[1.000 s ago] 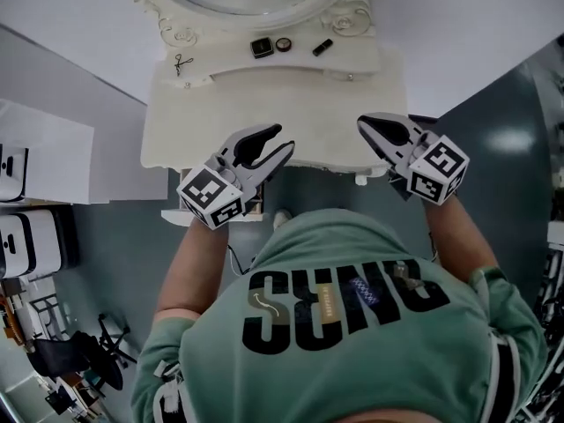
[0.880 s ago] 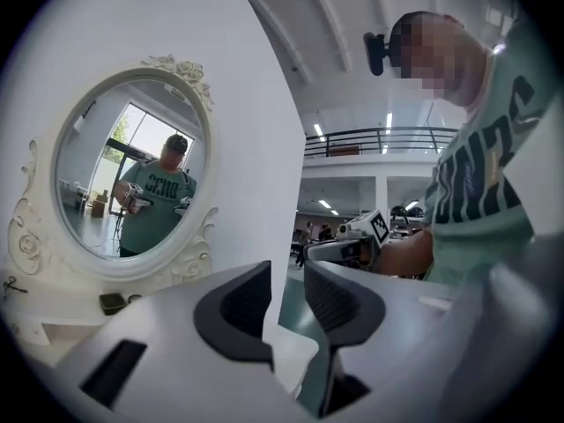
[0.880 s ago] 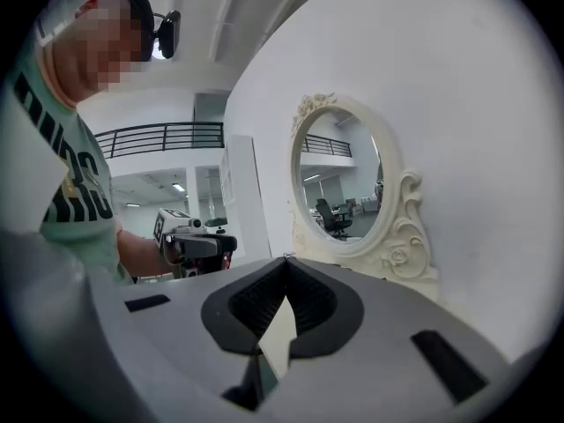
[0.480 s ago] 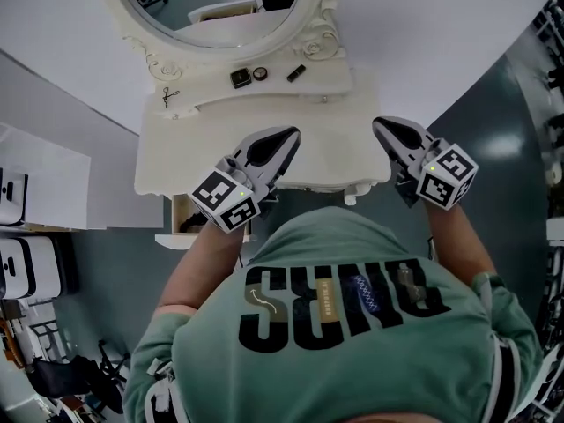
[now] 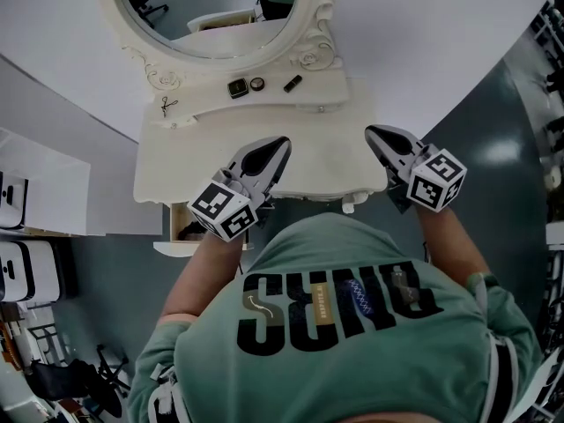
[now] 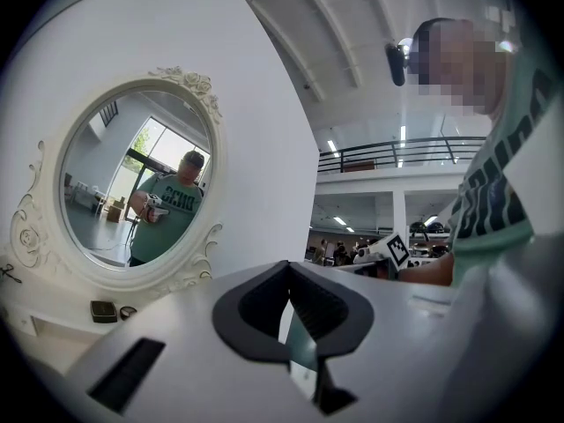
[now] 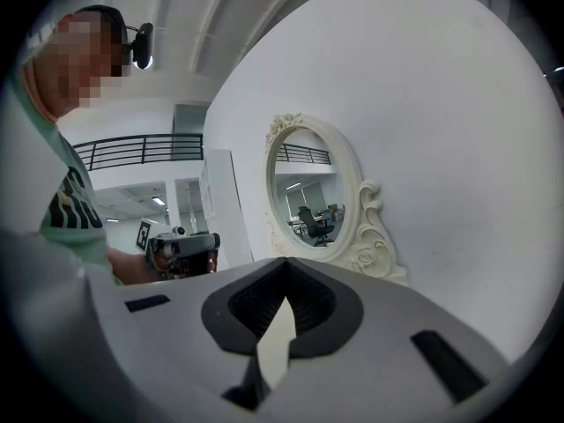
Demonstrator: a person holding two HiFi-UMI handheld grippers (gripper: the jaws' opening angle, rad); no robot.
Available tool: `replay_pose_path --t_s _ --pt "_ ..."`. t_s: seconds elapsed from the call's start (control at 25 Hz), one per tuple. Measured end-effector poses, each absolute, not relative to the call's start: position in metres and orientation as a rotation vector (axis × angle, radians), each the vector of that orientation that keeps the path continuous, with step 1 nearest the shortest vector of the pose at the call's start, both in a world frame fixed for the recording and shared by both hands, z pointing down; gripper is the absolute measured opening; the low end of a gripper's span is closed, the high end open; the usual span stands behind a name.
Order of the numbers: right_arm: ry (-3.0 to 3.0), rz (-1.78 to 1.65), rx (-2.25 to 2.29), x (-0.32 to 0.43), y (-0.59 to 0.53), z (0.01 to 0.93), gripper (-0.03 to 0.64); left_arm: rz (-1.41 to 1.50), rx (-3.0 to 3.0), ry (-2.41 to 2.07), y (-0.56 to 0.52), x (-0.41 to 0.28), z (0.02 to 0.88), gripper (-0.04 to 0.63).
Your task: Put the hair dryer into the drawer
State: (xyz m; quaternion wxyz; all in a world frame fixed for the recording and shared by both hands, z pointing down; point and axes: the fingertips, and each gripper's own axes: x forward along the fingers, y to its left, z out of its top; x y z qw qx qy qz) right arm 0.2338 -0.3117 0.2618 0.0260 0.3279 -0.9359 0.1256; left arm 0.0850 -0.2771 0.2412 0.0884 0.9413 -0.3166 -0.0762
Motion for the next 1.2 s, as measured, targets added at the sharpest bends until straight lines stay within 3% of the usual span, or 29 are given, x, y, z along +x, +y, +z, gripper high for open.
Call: replay_pose_path --t_s 1.2 --pt "-2.862 0.339 0.970 0.2258 -0.3084 0.2671 -0.007 -0.193 2.813 -0.938 -0.2752 0.0904 0.2439 0.009"
